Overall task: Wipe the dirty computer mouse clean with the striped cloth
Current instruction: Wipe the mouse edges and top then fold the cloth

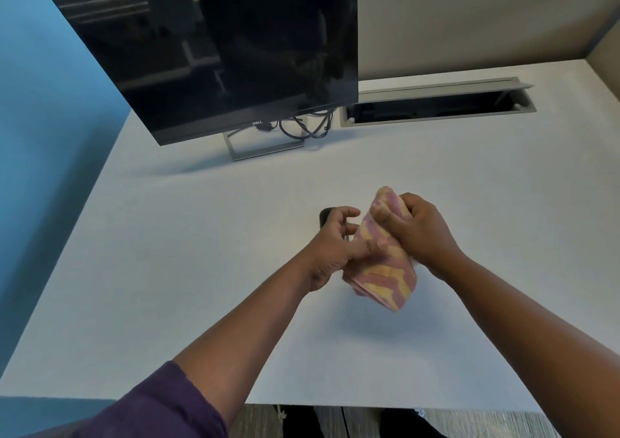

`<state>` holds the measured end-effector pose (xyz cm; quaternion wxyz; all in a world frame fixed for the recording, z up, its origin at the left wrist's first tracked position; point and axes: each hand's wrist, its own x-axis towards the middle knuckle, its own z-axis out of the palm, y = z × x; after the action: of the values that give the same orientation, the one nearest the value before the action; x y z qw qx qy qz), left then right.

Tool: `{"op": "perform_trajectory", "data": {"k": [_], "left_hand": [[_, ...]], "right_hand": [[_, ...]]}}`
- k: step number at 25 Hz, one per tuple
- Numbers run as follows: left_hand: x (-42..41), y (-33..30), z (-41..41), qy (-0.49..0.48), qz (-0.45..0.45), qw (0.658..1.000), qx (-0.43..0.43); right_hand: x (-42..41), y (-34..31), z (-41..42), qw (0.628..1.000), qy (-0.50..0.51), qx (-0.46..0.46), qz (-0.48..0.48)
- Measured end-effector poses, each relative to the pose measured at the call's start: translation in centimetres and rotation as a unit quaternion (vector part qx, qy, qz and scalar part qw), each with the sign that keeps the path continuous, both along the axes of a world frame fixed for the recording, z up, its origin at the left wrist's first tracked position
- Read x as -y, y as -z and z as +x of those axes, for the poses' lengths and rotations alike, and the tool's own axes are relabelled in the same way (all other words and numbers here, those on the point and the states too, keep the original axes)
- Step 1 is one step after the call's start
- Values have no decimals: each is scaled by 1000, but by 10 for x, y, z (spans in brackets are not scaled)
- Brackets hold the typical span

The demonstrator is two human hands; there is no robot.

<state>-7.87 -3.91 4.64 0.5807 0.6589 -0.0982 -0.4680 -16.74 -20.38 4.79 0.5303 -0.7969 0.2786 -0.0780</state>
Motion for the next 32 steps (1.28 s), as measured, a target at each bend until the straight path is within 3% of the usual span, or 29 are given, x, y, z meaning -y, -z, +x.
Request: {"op": "perform_trajectory", "data": {"k": [3,6,11,19,24,27,29,32], "left_hand": [[2,2,-2,23,7,1000,-20],[2,7,1,29,-10,999,-42],[-1,14,-3,22,-61,988,-141],[-2,30,-20,-16,-123,968,-217],[1,35,-34,-20,-110,968,-226],[9,43,-50,6,-137,954,-267],[11,45,-52,37,-113,961,-249],[9,45,-43,111,29,991,-64]], "right_hand": [[7,-6,-1,999,-16,-42,30],[26,-11,-7,989,-106,-82,67],[45,0,-15,940,-212,-89,252],[46,19,-30,845,-158,-34,509],[29,32,-37,826,-68,19,560],[15,29,-30,775,-43,96,623],[9,26,-28,760,-36,102,641],[10,27,-30,780,-9,54,623]]}}
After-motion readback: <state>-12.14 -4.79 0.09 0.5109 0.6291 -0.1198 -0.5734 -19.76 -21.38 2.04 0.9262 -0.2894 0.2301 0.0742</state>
